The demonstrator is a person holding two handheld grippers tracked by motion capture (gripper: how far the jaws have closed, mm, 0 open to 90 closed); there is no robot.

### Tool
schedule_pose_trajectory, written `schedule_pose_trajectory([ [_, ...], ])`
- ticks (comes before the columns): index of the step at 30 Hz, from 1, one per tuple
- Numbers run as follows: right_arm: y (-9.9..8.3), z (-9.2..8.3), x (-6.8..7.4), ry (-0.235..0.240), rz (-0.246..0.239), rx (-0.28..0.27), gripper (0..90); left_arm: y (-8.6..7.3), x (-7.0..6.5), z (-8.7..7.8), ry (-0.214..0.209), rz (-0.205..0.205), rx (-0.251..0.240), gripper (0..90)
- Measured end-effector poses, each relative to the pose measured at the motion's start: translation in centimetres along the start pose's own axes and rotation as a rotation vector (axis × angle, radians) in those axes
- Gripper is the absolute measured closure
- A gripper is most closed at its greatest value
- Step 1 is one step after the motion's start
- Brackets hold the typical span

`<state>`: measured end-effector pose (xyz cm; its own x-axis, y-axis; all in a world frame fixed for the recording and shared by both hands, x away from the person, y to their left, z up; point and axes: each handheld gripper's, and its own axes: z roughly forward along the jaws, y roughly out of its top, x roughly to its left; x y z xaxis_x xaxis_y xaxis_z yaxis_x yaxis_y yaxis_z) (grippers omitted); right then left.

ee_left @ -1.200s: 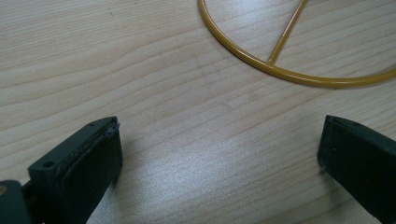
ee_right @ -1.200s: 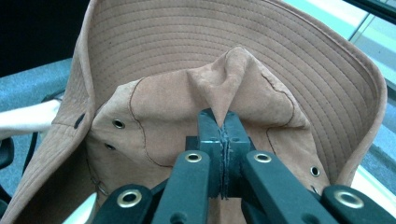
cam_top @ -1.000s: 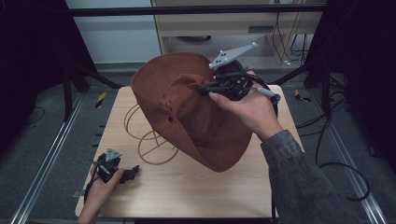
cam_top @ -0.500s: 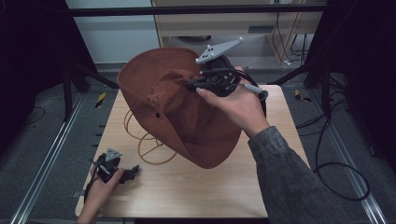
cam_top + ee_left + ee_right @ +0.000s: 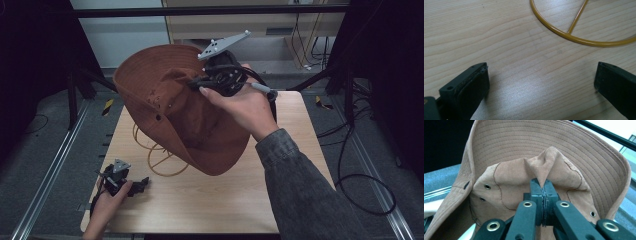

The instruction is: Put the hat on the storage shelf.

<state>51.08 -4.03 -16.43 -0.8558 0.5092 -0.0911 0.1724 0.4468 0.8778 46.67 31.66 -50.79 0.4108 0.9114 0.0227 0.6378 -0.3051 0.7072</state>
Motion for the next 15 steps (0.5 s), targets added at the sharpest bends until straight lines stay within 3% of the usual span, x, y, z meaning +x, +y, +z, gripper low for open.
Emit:
schedule_pose_trajectory([
  [15, 2.6, 0.8, 0.4, 0.003, -0.022, -0.012, 89.7, 0.0, 0.0, 0.0, -0.001, -0.001, 0.000, 0.0],
])
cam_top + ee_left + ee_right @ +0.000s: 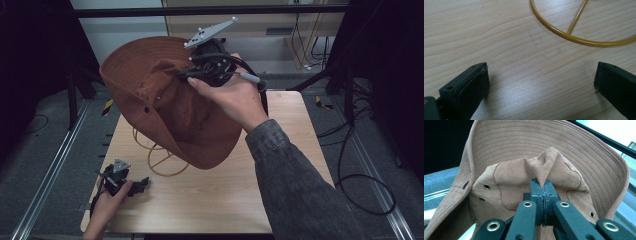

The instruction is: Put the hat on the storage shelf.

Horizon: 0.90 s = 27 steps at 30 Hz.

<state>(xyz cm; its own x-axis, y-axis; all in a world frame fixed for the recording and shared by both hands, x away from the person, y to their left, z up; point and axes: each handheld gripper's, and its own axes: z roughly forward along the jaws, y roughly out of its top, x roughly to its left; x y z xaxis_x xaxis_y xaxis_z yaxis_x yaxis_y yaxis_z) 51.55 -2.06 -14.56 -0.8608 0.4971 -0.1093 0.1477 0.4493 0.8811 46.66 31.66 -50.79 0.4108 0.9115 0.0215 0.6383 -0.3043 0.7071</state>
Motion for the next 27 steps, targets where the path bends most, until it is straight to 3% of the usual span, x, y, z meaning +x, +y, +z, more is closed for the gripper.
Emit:
schedule_pose_trajectory([
  [12, -0.2, 1.4, -0.4, 0.008, 0.022, -0.008, 89.6, 0.0, 0.0, 0.0, 0.001, -0.002, -0.002, 0.0],
  [27, -0.5, 3.7, 0.0, 0.040, 0.034, -0.028, 89.7, 0.0, 0.0, 0.0, -0.002, 0.003, 0.001, 0.0],
])
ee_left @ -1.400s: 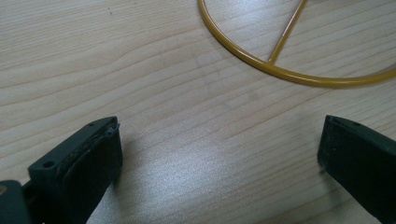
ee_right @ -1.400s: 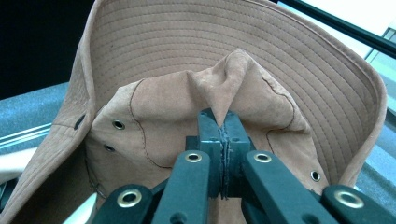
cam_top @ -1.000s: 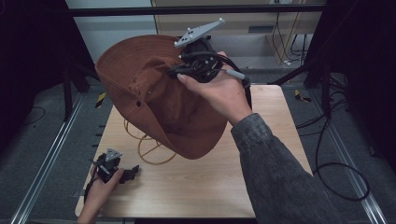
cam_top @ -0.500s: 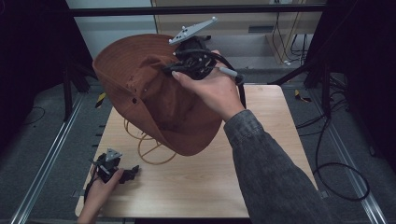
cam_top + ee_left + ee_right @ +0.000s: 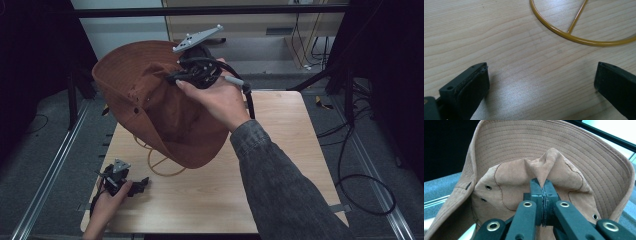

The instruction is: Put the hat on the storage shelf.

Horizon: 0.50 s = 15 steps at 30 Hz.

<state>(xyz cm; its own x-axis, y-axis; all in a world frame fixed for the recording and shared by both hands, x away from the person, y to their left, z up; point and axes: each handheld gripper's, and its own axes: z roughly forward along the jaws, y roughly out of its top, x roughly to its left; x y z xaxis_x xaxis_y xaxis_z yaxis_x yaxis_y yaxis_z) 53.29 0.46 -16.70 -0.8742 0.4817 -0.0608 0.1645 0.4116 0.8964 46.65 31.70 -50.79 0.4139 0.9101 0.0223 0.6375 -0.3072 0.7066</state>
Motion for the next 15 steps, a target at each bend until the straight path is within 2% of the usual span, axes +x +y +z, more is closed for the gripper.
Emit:
schedule_pose_trajectory([
  [15, 0.0, 1.7, 0.3, 0.030, 0.005, 0.017, 89.6, 0.0, 0.0, 0.0, 0.000, 0.001, -0.001, 0.0],
])
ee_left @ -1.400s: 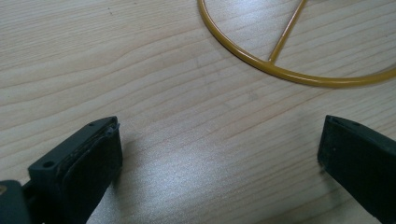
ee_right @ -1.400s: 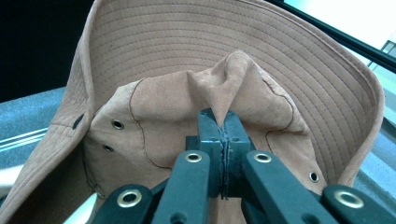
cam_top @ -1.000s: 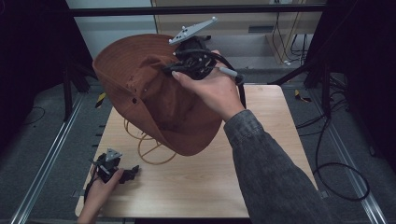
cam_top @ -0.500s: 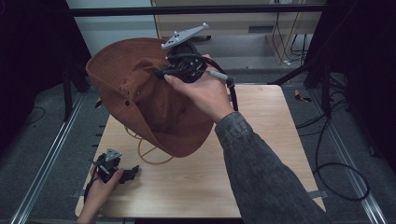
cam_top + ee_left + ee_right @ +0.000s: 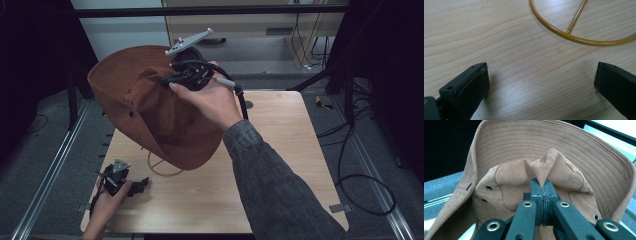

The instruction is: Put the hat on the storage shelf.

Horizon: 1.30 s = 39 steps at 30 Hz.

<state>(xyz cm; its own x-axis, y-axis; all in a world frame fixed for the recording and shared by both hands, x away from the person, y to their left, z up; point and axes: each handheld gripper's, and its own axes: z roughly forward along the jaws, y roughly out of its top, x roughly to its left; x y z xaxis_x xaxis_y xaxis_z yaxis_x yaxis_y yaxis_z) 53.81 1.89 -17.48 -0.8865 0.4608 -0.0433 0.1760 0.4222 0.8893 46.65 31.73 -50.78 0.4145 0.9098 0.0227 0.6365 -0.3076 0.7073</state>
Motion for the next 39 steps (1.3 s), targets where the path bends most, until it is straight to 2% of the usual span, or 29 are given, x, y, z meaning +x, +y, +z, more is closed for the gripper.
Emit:
schedule_pose_trajectory([
  [19, 0.3, 2.8, 0.2, 0.025, 0.003, 0.025, 89.6, 0.0, 0.0, 0.0, -0.006, 0.000, -0.001, 0.0],
  [23, -0.1, 3.4, 0.0, 0.032, 0.019, 0.029, 89.6, 0.0, 0.0, 0.0, -0.006, 0.000, -0.001, 0.0],
  [33, -0.6, 4.9, -0.1, 0.039, 0.027, 0.058, 89.6, 0.0, 0.0, 0.0, -0.003, 0.002, -0.004, 0.0],
  [39, -0.6, 5.8, 0.2, 0.045, 0.013, 0.086, 89.5, 0.0, 0.0, 0.0, -0.002, 0.001, -0.004, 0.0],
])
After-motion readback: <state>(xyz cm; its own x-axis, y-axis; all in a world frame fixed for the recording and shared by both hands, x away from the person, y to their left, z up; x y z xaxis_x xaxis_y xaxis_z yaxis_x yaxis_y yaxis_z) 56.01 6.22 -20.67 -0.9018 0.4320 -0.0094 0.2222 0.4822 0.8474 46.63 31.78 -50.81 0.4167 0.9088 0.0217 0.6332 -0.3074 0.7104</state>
